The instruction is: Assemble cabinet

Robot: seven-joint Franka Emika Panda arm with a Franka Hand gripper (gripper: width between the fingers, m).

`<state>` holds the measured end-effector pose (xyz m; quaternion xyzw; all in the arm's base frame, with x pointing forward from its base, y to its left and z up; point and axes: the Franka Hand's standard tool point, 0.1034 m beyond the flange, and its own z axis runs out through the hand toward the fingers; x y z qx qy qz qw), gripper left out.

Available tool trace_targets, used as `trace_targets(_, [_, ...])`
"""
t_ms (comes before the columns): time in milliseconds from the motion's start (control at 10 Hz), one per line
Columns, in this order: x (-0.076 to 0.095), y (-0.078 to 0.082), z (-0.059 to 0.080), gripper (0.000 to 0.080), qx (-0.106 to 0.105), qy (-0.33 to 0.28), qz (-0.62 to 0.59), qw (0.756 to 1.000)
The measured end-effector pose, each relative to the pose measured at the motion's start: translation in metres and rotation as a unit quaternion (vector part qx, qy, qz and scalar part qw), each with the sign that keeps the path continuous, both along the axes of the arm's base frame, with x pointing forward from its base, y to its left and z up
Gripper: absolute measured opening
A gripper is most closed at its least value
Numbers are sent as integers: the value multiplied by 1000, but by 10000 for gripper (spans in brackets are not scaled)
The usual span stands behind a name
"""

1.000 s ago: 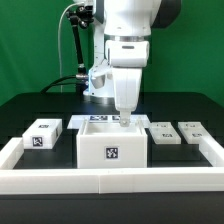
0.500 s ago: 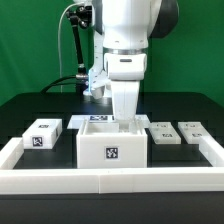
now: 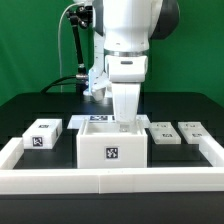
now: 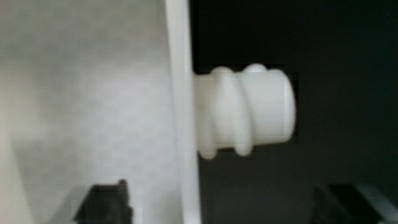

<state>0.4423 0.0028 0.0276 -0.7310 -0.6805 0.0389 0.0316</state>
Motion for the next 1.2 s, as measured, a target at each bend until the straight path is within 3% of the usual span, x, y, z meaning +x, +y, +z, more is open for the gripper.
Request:
trace_targets(100, [0, 0, 0, 363, 0, 0, 0, 1000])
trace_targets(200, [0, 0, 0, 363, 0, 0, 0, 1000])
trace_targets(400, [0, 0, 0, 42, 0, -1, 0, 1000])
trace_targets(1200, [2, 0, 1, 40, 0, -3, 0, 1000])
